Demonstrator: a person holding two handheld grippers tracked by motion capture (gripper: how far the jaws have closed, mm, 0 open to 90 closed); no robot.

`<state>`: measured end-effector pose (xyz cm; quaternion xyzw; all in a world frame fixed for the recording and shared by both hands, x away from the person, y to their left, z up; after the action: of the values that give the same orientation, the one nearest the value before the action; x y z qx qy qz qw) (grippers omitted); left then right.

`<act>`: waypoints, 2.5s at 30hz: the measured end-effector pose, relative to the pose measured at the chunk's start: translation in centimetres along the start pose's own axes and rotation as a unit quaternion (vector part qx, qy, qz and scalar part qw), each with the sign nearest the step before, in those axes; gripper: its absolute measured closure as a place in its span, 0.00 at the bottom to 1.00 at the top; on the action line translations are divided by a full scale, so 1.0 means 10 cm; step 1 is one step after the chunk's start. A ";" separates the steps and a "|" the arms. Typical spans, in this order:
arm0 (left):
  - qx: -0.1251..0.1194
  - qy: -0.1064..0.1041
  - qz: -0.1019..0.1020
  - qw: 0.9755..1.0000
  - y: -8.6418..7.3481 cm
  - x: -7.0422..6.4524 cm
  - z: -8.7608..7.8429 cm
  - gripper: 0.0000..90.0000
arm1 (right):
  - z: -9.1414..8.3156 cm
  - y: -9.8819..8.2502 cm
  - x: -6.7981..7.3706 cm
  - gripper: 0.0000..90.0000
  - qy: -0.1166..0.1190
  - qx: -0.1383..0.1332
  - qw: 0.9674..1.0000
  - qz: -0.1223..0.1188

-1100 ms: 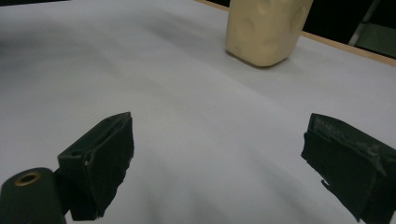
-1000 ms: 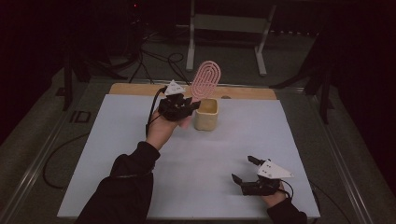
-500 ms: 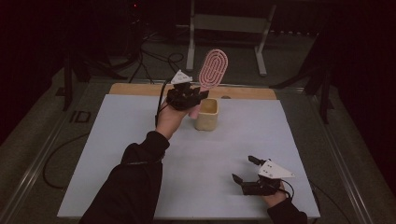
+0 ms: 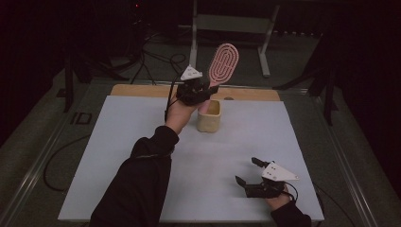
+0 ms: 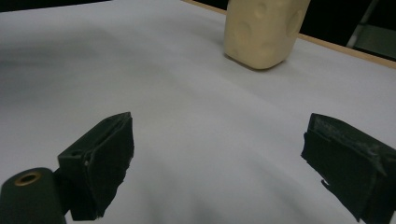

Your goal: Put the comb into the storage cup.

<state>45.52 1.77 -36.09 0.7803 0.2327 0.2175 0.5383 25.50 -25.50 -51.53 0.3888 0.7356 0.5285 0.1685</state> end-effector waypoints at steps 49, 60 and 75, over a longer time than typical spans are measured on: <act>-0.088 0.022 -0.012 0.996 -0.51 0.17 0.56 0.78 | 0.00 -0.01 -0.02 0.10 0.010 0.001 1.000 0.007; -0.081 0.018 -0.017 0.996 -0.67 0.13 0.58 0.78 | 0.00 -0.01 -0.01 0.10 0.010 0.001 1.000 0.007; -0.057 0.029 0.020 0.998 -0.81 0.07 0.59 0.78 | 0.01 -0.01 -0.01 0.10 0.012 0.001 1.000 0.007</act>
<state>48.51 0.38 -45.61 0.7462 0.2191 0.2637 0.5707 25.54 -25.54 -51.68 0.3878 0.7354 0.5335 0.1556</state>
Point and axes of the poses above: each handheld gripper's, and its own axes: z roughly forward along the jaws, y roughly out of its top, x roughly to its left, the point moved 1 cm from there along z, roughly forward along the jaws, and after that the axes turned 13 degrees about z, right-handed, at the moved point
